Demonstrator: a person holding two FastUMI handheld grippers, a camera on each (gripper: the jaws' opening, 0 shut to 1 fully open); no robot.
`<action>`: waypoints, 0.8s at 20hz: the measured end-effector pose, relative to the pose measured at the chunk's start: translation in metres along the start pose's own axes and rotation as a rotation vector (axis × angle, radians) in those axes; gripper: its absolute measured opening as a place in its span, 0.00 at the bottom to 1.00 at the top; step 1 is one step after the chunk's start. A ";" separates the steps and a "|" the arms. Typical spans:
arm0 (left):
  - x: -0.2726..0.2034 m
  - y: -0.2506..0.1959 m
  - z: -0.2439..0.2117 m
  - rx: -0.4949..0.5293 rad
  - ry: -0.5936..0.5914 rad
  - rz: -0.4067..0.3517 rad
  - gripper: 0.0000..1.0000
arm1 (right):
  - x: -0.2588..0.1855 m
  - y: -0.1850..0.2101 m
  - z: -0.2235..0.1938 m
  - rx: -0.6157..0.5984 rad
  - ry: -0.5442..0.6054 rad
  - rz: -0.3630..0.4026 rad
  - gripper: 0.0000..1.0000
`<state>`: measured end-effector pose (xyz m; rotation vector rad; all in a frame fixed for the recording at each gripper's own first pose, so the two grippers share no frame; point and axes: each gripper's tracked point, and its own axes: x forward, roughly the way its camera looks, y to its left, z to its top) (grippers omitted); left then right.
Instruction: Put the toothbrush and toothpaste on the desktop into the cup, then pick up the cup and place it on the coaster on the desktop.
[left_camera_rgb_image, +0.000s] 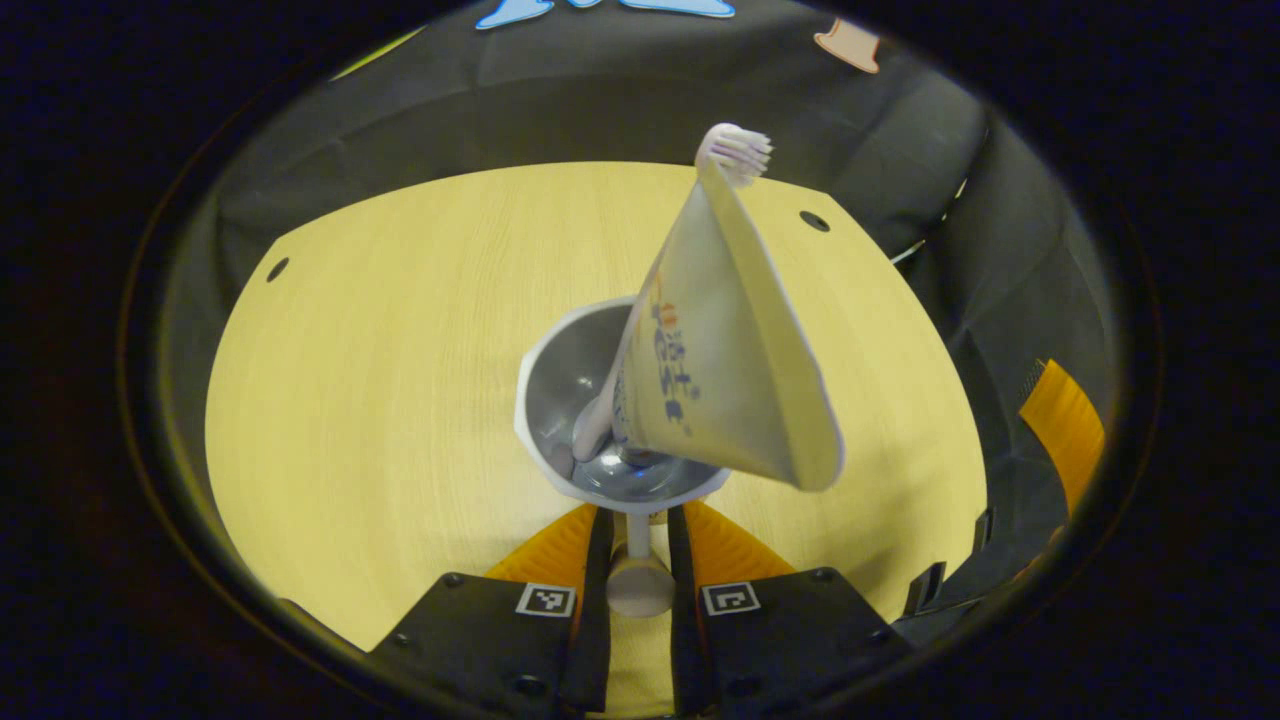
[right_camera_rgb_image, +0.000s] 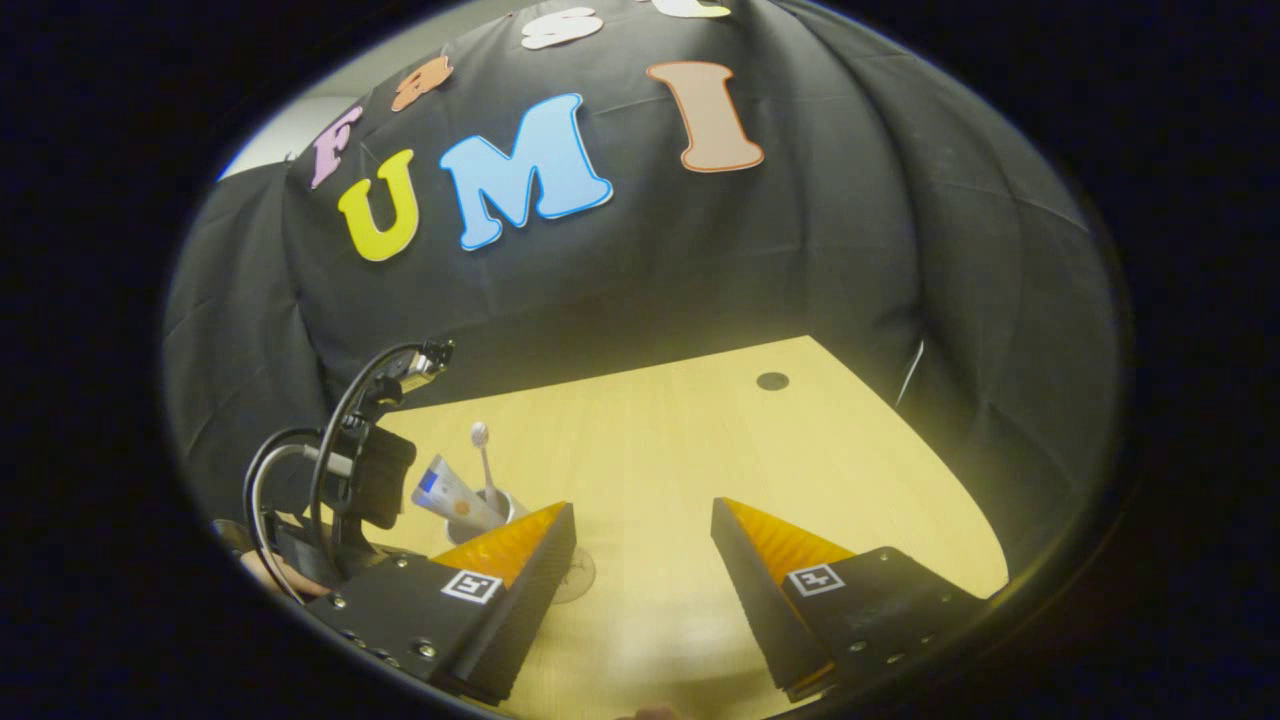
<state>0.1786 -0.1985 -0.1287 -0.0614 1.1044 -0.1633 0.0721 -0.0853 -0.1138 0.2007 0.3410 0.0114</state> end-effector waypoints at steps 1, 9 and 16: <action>0.002 -0.001 -0.001 0.003 0.005 0.005 0.31 | -0.002 -0.002 -0.001 0.004 0.000 -0.002 0.88; 0.009 -0.004 -0.007 0.009 0.018 0.034 0.31 | -0.012 -0.011 -0.002 -0.010 -0.004 -0.002 0.88; 0.008 -0.004 -0.010 0.026 0.030 0.060 0.33 | -0.026 -0.010 0.009 -0.020 -0.006 0.026 0.88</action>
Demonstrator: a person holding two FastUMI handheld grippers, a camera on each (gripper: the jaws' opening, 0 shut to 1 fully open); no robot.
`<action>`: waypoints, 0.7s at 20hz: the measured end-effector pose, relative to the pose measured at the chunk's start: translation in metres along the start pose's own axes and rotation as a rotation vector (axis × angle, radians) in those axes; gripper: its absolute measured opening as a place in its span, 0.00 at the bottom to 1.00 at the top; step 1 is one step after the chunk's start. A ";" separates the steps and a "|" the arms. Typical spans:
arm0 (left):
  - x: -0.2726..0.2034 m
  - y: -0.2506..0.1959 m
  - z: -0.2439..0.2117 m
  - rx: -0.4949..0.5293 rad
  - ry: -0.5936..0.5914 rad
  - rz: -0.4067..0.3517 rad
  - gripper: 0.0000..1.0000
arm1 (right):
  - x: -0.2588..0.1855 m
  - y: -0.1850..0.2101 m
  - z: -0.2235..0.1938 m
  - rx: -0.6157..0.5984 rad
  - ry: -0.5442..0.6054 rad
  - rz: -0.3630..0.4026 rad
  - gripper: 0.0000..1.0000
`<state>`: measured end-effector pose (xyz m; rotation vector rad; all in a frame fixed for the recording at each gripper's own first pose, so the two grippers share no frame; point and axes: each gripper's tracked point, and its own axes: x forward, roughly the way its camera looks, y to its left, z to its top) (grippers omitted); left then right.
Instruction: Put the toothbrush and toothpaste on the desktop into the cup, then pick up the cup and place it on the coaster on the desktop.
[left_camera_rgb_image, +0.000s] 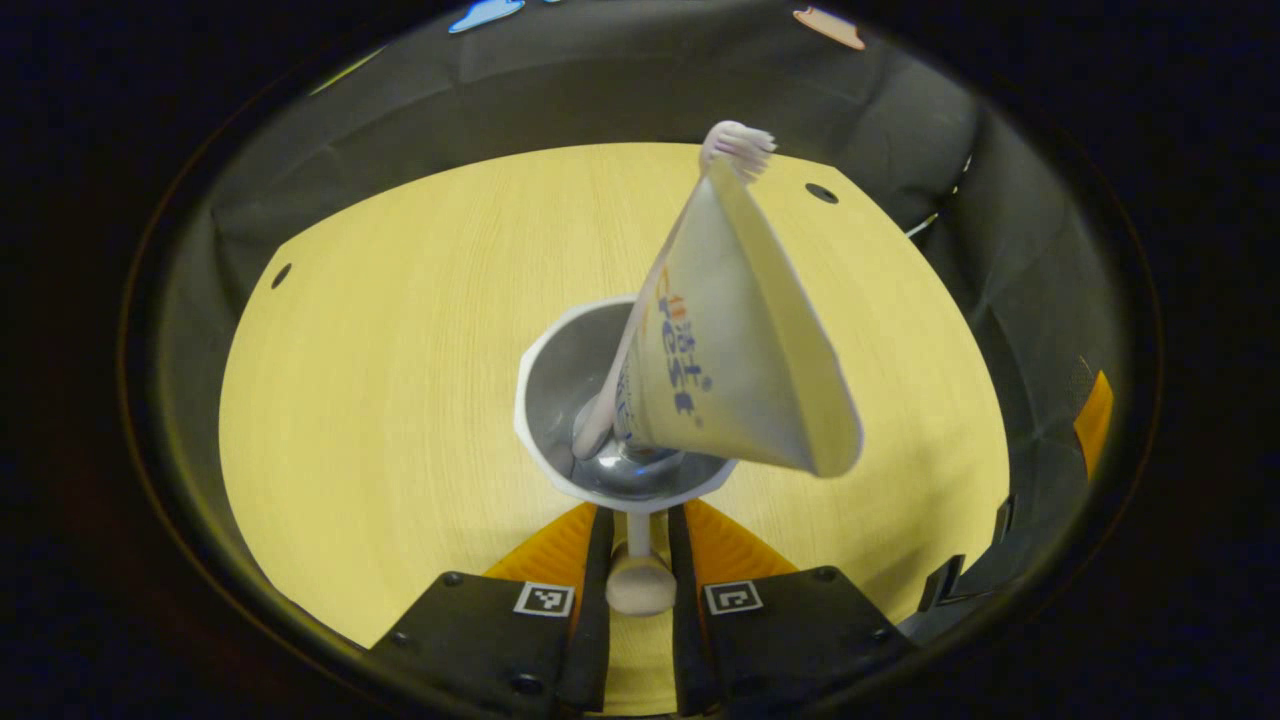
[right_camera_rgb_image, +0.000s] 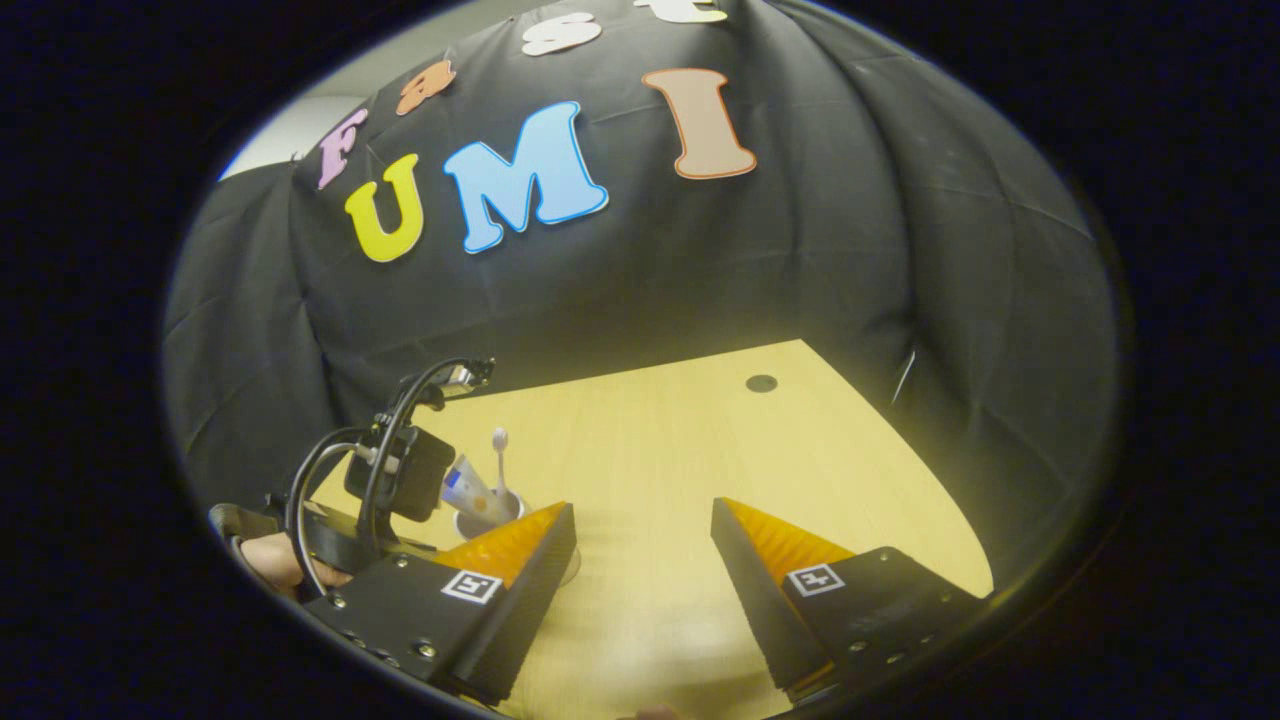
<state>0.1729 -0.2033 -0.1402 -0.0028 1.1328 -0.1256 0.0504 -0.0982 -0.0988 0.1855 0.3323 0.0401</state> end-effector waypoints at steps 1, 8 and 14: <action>-0.001 -0.001 0.000 -0.007 -0.006 -0.002 0.34 | -0.001 -0.001 0.000 -0.002 -0.001 0.005 0.88; -0.024 -0.012 0.001 -0.046 -0.103 -0.056 0.60 | -0.006 -0.002 -0.006 -0.066 -0.012 0.043 0.88; -0.063 -0.011 -0.009 -0.050 -0.220 -0.089 0.89 | -0.014 0.010 0.001 -0.097 -0.039 0.046 0.88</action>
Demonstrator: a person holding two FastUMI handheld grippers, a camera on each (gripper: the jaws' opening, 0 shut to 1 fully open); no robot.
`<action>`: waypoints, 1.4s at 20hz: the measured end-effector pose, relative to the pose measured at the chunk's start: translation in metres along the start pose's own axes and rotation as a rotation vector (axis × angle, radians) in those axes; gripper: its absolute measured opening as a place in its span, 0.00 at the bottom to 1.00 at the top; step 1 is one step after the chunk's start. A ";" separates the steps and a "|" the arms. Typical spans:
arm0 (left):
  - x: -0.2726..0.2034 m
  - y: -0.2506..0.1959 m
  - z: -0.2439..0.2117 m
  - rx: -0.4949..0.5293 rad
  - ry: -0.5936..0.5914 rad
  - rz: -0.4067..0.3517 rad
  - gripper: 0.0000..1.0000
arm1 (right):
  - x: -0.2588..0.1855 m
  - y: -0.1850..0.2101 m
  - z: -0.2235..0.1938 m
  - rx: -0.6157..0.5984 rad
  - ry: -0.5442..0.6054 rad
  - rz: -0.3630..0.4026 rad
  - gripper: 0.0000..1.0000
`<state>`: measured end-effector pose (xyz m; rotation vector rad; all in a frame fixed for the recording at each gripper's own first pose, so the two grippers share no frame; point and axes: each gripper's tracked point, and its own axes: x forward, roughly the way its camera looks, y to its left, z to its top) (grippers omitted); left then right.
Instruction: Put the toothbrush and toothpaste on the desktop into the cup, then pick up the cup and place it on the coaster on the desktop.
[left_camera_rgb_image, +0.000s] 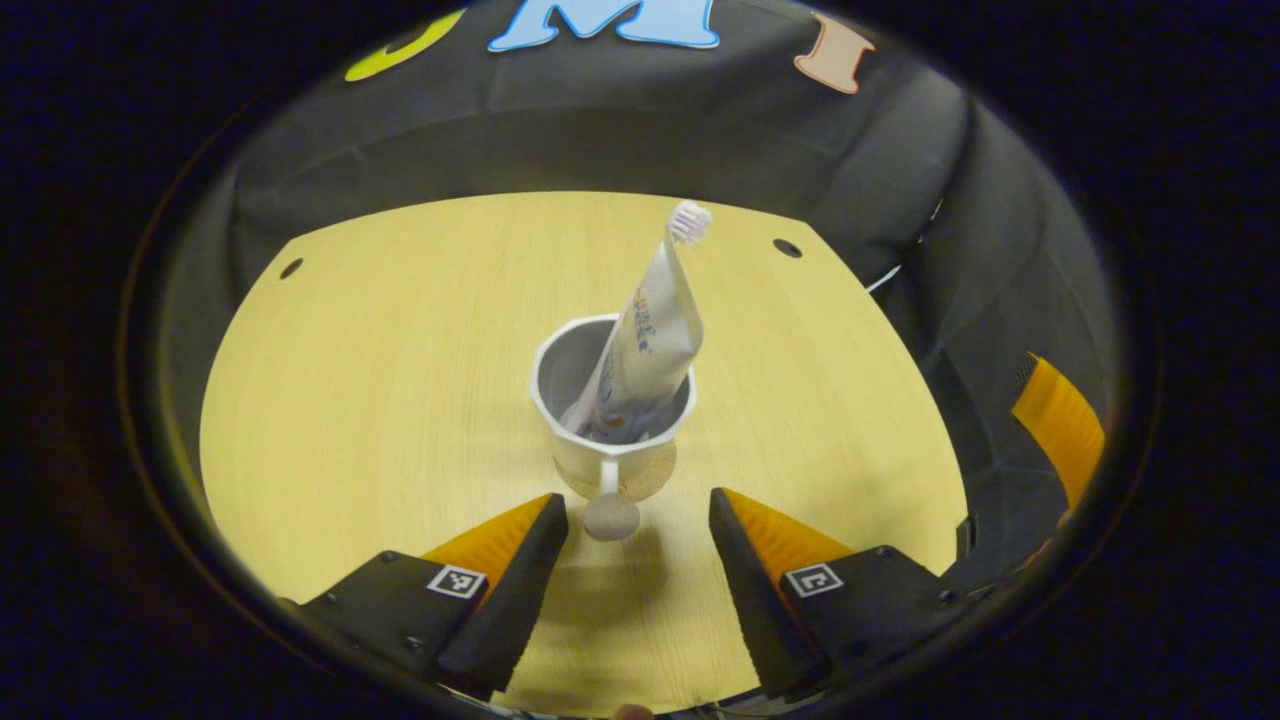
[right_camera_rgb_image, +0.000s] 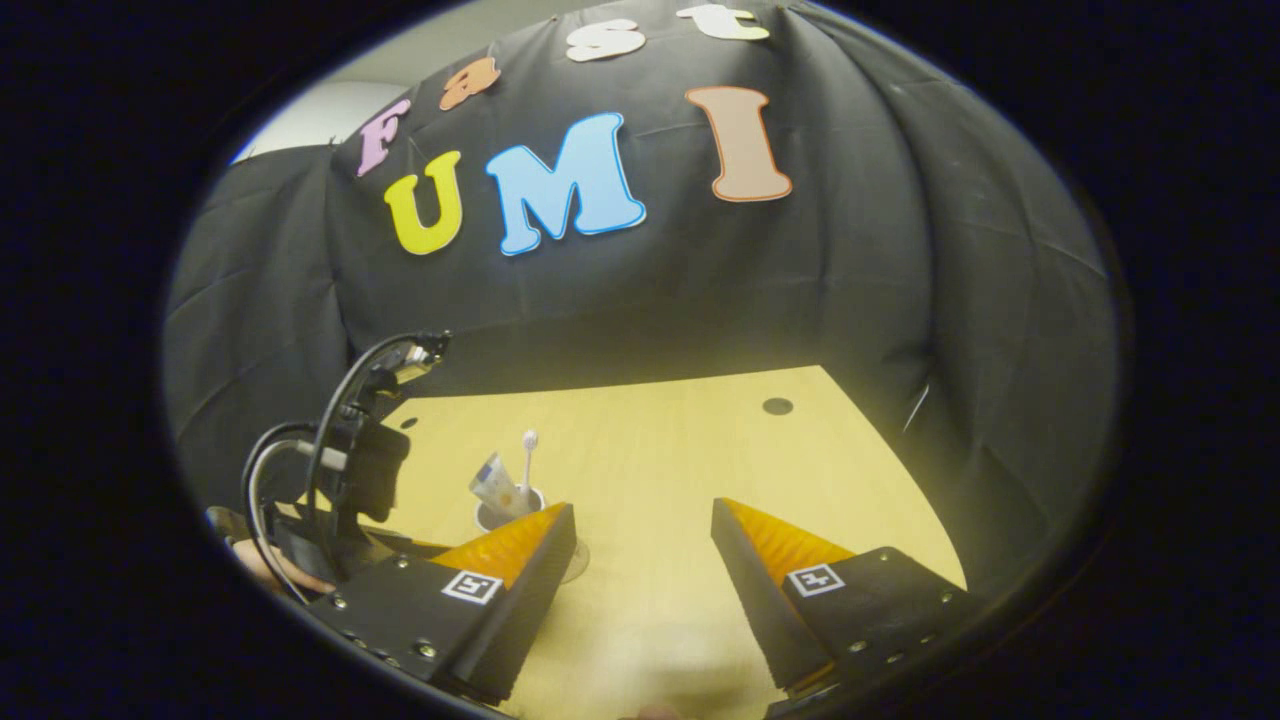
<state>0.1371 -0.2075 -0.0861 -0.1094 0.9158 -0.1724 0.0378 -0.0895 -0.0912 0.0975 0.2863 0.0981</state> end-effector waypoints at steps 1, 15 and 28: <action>-0.010 0.004 0.001 0.009 -0.031 0.005 0.89 | 0.000 0.002 0.001 -0.005 0.002 -0.003 0.88; -0.146 0.056 0.076 0.027 -0.588 0.082 0.94 | -0.024 0.045 0.047 -0.102 -0.182 -0.058 0.88; -0.199 0.067 0.111 0.120 -0.742 0.087 0.94 | -0.048 0.076 0.080 -0.145 -0.288 -0.103 0.88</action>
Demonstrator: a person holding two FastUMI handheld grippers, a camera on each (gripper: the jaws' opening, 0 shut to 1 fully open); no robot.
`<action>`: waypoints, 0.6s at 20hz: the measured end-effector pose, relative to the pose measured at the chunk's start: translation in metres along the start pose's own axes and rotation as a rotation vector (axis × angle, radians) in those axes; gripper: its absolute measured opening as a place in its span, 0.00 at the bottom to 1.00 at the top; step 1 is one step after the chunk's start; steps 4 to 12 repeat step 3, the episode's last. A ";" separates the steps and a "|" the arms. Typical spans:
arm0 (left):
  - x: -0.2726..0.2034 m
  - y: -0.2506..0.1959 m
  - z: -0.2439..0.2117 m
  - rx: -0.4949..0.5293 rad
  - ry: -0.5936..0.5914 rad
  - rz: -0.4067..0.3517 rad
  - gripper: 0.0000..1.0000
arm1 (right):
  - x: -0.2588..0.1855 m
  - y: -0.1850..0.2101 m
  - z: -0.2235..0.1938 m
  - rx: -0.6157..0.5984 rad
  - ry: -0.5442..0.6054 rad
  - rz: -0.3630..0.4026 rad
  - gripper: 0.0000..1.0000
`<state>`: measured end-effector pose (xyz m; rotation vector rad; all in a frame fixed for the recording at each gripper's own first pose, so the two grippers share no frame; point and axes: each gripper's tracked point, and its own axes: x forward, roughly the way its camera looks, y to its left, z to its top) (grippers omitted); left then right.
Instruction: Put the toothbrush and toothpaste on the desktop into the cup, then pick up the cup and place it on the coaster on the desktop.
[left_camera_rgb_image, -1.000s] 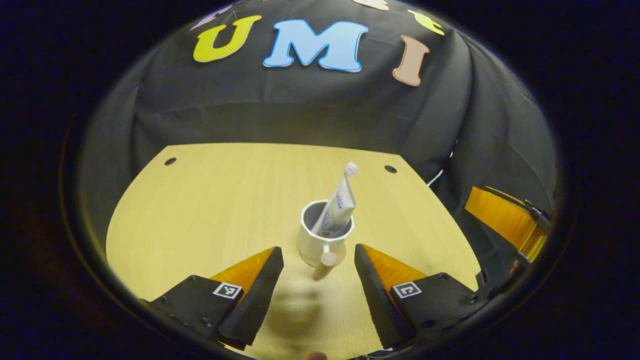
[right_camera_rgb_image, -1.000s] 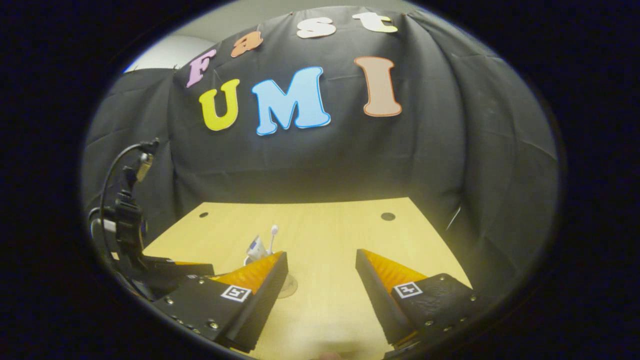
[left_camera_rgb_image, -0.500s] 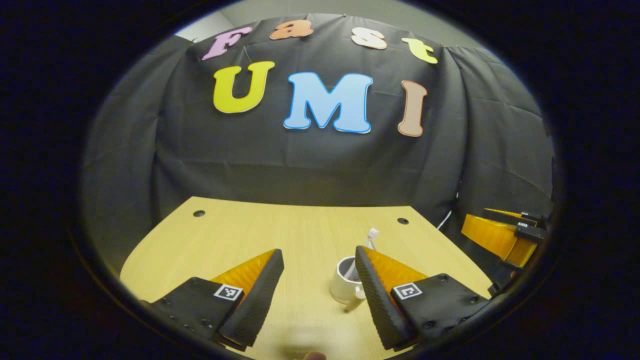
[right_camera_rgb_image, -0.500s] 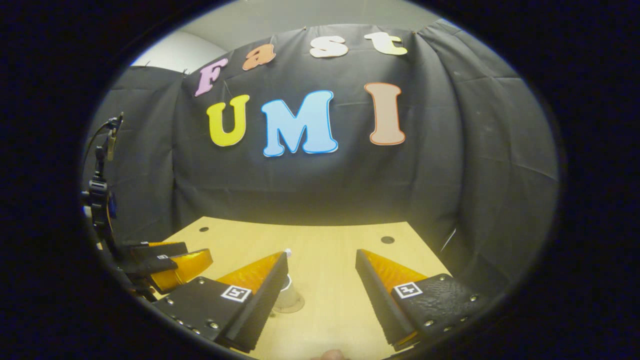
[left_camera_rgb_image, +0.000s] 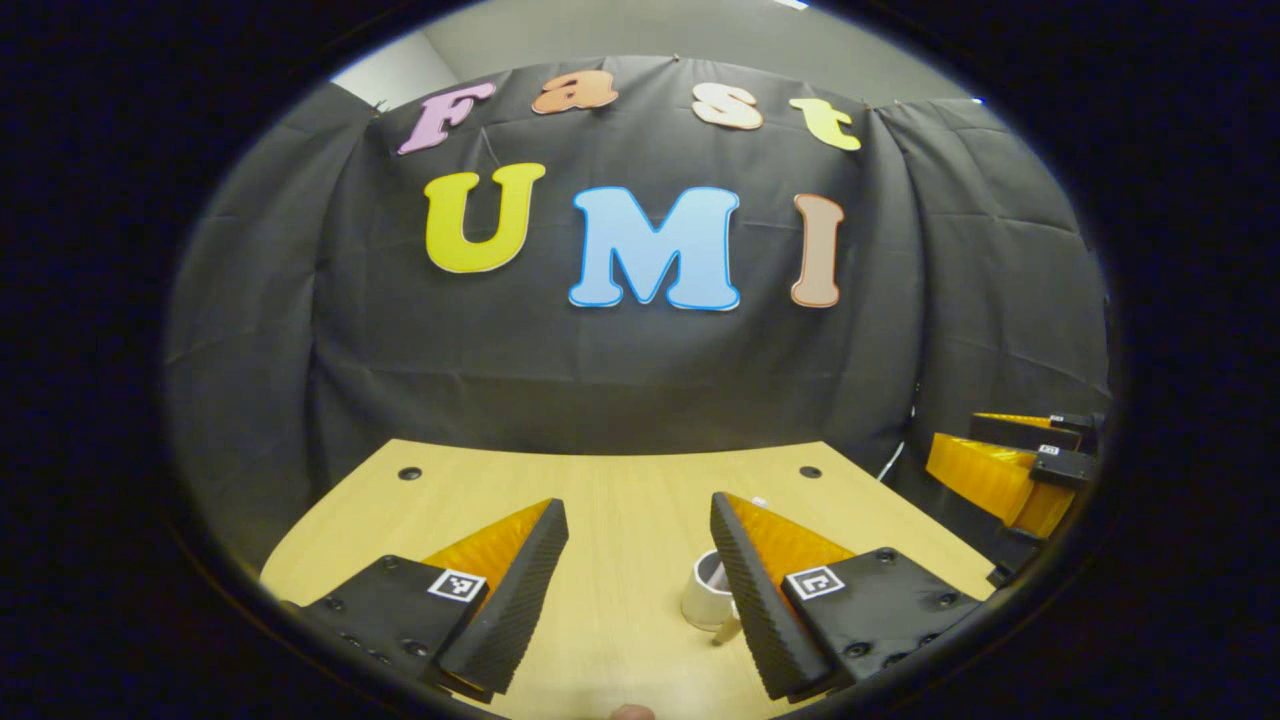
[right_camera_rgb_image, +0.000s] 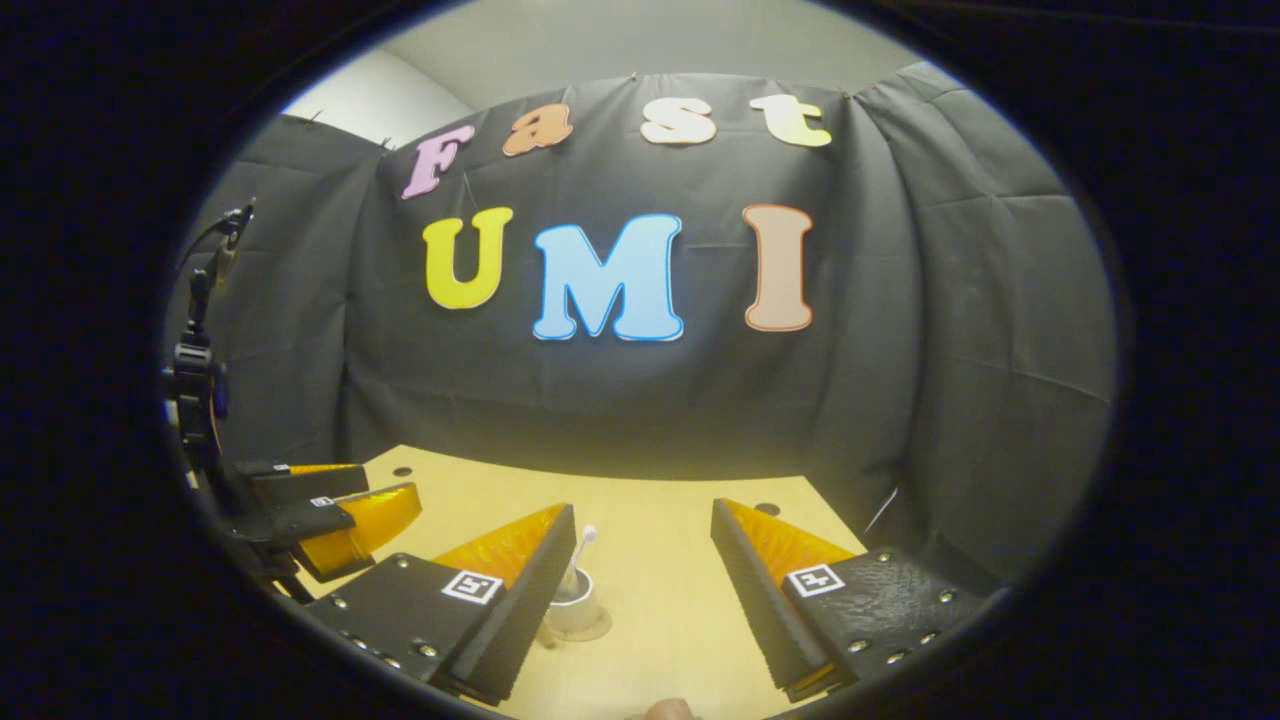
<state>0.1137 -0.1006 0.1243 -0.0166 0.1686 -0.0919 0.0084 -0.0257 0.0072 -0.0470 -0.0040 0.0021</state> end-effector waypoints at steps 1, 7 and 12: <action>-0.001 -0.005 0.004 0.007 -0.009 -0.003 0.94 | -0.002 -0.004 0.002 0.002 -0.007 -0.005 0.88; -0.003 -0.018 0.009 0.006 -0.025 -0.014 0.94 | -0.005 -0.017 0.004 0.002 -0.015 -0.019 0.88; -0.003 -0.018 0.009 0.006 -0.025 -0.014 0.94 | -0.005 -0.017 0.004 0.002 -0.015 -0.019 0.88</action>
